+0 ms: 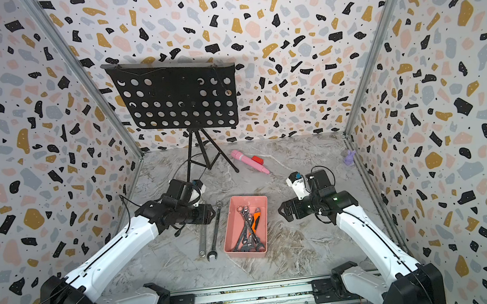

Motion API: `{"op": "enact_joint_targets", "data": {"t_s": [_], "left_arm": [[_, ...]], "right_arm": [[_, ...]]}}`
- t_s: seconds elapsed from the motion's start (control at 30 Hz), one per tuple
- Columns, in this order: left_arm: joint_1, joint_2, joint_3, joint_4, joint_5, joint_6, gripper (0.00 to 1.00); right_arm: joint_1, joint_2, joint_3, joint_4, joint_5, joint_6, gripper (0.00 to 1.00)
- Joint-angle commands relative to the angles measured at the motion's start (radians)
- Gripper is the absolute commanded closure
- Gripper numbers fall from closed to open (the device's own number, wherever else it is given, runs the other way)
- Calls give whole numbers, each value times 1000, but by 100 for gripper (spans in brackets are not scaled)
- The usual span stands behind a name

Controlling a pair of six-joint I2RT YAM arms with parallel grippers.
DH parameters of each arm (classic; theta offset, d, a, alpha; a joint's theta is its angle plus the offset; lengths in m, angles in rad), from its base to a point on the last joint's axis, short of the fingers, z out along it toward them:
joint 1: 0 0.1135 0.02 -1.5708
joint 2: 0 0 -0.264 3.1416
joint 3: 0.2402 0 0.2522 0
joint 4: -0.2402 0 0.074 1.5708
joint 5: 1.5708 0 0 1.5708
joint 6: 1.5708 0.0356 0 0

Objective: Take out the wrench from the storage box
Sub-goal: Place the wrench at the center of the board, then pick up the wrench from the storage box.

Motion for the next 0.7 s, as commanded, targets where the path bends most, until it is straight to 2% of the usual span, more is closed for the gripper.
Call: {"op": "enact_joint_targets", "data": {"t_s": [0.0,0.13,0.3,0.57,0.67], "left_arm": [[-99,-22,38,-46,-97,-165,32],[-211,14,61,-42,-148,-353,31],[-311,145,126,-42,-228,-602,32],[-408,387,241,-35,-205,-841,38],[-427,459,266,-23,-189,-880,42]], "right_arm": [[3,-24,40,-27,-10,17,0],[3,-41,40,-32,7,22,0],[3,-56,38,-51,42,32,0],[3,-82,24,-87,79,21,0],[3,-88,18,-92,90,14,0]]}}
